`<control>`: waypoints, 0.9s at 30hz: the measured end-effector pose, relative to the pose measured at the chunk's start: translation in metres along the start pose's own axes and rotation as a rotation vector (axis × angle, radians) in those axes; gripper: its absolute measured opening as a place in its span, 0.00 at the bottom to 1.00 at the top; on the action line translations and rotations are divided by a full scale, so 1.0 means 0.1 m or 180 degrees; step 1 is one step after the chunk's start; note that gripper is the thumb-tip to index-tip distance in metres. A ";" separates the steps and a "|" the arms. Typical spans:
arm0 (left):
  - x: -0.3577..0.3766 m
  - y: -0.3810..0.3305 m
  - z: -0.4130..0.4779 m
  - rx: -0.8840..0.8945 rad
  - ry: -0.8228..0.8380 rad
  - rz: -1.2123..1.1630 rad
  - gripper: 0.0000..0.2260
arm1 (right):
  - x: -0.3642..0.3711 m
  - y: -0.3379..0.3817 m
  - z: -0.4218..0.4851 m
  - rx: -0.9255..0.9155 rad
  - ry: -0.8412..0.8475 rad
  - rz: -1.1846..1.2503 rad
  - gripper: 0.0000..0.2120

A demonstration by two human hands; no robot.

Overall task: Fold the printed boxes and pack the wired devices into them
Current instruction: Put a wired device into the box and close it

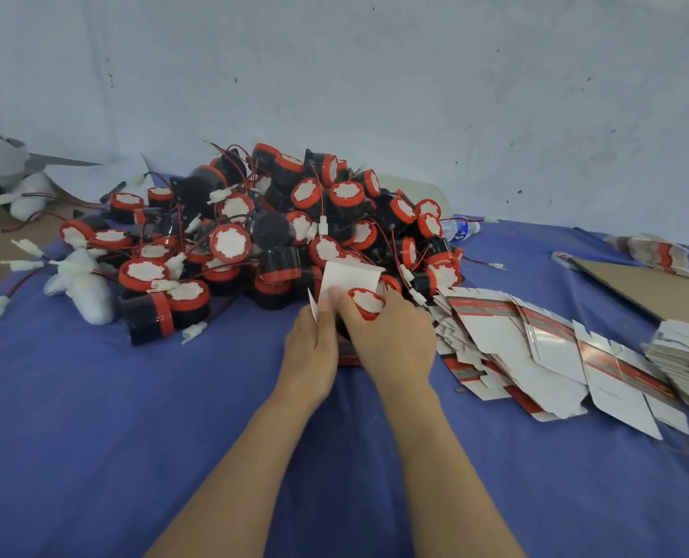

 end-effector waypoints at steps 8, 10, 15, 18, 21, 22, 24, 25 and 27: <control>0.03 -0.02 -0.03 -0.0183 0.0072 0.0388 0.25 | 0.09 -0.09 0.02 0.0113 0.0079 0.0317 0.25; 0.02 -0.02 -0.03 -0.0185 0.0074 0.0471 0.24 | 0.09 -0.06 0.02 0.0029 0.0110 0.0245 0.26; -0.08 0.08 0.01 -0.0317 -0.0151 0.0748 0.18 | 0.16 -0.14 0.05 -0.0169 0.0755 0.0472 0.18; -0.08 0.07 0.01 -0.0330 -0.0158 0.0859 0.16 | 0.17 -0.17 0.04 -0.0289 0.0965 0.0488 0.18; -0.04 0.08 0.00 -0.0385 -0.0103 0.0657 0.19 | 0.18 -0.12 0.02 -0.0315 0.0741 -0.0511 0.20; -0.02 0.07 -0.01 -0.0372 -0.0066 0.0593 0.20 | 0.17 -0.06 0.01 -0.0354 0.0635 -0.0870 0.20; 0.02 0.04 0.00 -0.0255 0.0007 0.0626 0.18 | 0.18 0.01 0.01 -0.0435 0.0523 -0.1229 0.17; 0.02 0.02 0.00 -0.0196 0.0044 0.0658 0.17 | 0.20 0.02 0.01 -0.0474 0.0566 -0.1291 0.16; 0.03 0.00 -0.01 -0.0148 0.0085 0.0667 0.18 | 0.21 -0.01 0.01 -0.0574 0.0720 -0.0981 0.14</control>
Point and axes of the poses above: each hand's wrist, its own z-axis towards the middle knuckle, its own x-axis out of the palm, y = z × x, the point moved 9 cm from there along z, towards the middle knuckle, and after that the axes turned 6 degrees about y, right-handed, at the moved point
